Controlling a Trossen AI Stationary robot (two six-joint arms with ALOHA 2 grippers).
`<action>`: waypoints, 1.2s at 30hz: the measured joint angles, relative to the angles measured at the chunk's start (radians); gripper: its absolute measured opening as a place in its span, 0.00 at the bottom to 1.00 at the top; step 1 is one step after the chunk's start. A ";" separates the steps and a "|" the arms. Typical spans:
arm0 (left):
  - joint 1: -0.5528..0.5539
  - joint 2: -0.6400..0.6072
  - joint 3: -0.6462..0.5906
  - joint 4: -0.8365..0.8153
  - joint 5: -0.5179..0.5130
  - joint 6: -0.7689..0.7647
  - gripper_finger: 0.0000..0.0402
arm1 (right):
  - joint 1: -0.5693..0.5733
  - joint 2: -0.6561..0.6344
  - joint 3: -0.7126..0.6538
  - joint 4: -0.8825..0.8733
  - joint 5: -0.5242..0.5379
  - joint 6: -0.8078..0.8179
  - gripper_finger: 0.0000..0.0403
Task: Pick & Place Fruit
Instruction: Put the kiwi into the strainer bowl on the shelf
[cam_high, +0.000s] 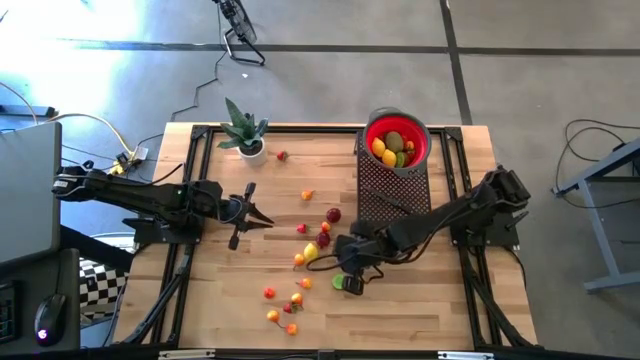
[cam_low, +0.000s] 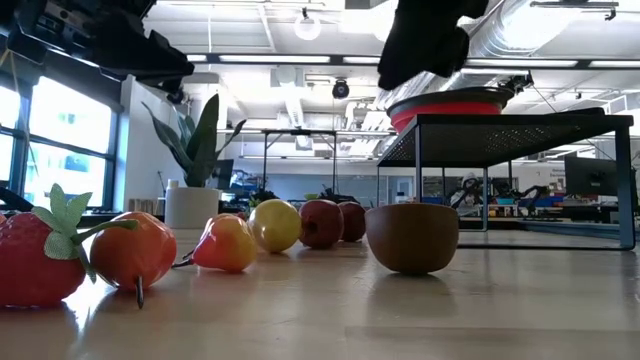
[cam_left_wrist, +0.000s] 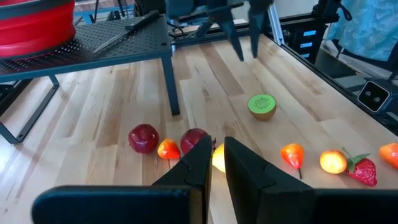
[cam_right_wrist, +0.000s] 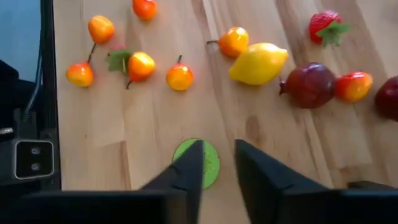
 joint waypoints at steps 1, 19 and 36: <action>0.000 0.000 0.000 0.000 0.000 0.000 0.09 | 0.001 0.007 0.000 -0.002 0.002 -0.012 0.25; 0.000 0.000 0.000 -0.001 -0.046 0.002 0.09 | 0.026 0.062 -0.002 0.033 0.035 -0.048 0.78; 0.000 0.000 0.000 -0.001 -0.050 0.001 0.09 | 0.029 0.162 -0.001 0.081 -0.040 -0.023 0.77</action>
